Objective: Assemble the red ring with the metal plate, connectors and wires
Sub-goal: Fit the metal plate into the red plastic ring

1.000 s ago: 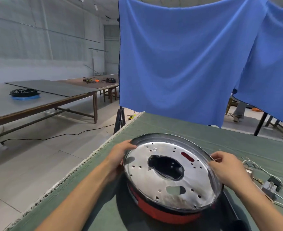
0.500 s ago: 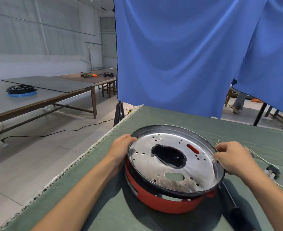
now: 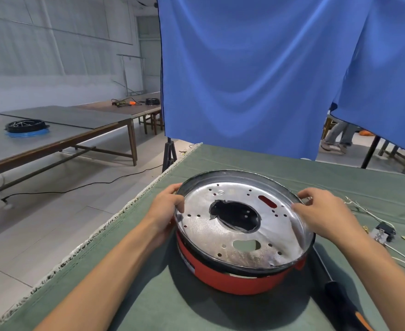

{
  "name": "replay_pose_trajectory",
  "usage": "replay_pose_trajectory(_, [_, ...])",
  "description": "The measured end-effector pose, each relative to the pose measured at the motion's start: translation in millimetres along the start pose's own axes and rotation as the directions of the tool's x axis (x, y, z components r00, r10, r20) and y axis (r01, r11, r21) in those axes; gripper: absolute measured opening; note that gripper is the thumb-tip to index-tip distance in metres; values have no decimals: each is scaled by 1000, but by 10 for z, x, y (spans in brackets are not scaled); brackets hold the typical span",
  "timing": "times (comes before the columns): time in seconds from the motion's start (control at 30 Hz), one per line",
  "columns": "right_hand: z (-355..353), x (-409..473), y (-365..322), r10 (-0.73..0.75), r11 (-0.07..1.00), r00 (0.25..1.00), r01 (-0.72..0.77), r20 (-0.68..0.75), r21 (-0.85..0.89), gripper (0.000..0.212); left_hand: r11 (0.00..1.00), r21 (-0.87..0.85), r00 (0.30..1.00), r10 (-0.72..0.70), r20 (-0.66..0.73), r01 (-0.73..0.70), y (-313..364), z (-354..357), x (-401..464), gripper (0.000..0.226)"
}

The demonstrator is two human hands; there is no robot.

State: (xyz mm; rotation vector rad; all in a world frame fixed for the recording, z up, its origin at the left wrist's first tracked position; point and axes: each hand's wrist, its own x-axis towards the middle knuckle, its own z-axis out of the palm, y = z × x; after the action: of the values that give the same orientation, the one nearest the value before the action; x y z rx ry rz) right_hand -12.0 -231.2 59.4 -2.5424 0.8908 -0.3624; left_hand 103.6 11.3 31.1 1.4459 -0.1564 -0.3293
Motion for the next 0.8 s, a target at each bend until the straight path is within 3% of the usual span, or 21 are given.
replay_pose_trajectory(0.07, [-5,-32,-17,-23,1000,999,22,-33,-11,50,1000,-1,1000,24,-7,-24,-2,14,-13,60])
replay_pose_trajectory(0.17, [-24,-89,-75,-137,989,986,131,-96,-66,56,999,-19,999,44,-14,-44,-12,17,-25,61])
replay_pose_trajectory(0.3, [-24,-132,-154,-244,968,969,246,44,-48,47,998,-17,998,55,-32,-55,4,21,-50,57])
replay_pose_trajectory(0.4, [2,-135,-148,-262,962,959,269,111,-54,45,998,40,998,41,-39,-40,18,3,-54,50])
replay_pose_trajectory(0.8, [13,-163,-156,-241,968,970,243,35,-61,43,994,106,999,37,-19,-34,5,-89,-74,45])
